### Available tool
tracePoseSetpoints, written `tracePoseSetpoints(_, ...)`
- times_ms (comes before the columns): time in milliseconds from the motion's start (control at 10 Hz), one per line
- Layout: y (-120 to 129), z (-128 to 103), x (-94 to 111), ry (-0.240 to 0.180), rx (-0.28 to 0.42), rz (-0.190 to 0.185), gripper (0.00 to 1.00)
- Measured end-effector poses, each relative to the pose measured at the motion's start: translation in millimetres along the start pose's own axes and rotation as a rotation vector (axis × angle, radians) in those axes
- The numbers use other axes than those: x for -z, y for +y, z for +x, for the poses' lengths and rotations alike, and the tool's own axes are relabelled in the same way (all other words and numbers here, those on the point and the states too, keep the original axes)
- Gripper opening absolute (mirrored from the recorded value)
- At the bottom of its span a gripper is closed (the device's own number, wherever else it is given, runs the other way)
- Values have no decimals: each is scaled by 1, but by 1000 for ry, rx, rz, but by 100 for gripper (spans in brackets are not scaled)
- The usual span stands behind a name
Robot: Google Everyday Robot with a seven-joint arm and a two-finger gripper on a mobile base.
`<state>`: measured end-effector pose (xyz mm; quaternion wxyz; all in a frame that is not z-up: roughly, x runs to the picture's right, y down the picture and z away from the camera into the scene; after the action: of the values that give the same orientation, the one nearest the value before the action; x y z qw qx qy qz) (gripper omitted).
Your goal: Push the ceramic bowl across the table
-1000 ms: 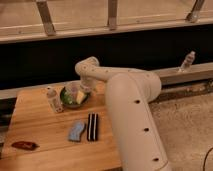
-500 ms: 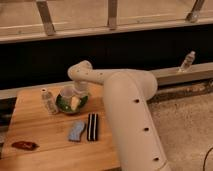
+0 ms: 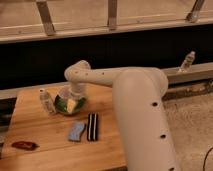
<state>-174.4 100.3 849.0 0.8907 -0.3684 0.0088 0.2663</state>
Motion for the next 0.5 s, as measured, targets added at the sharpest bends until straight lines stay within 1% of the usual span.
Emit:
tracePoseSetpoints(100,13,0,1,-5,20,7,80)
tracePoseSetpoints(200,21,1,3,-13,16,18,80)
tracePoseSetpoints(300,23,4,10,-26,1,46,80)
tracePoseSetpoints(500,15,14,28,-51,-69,111,80)
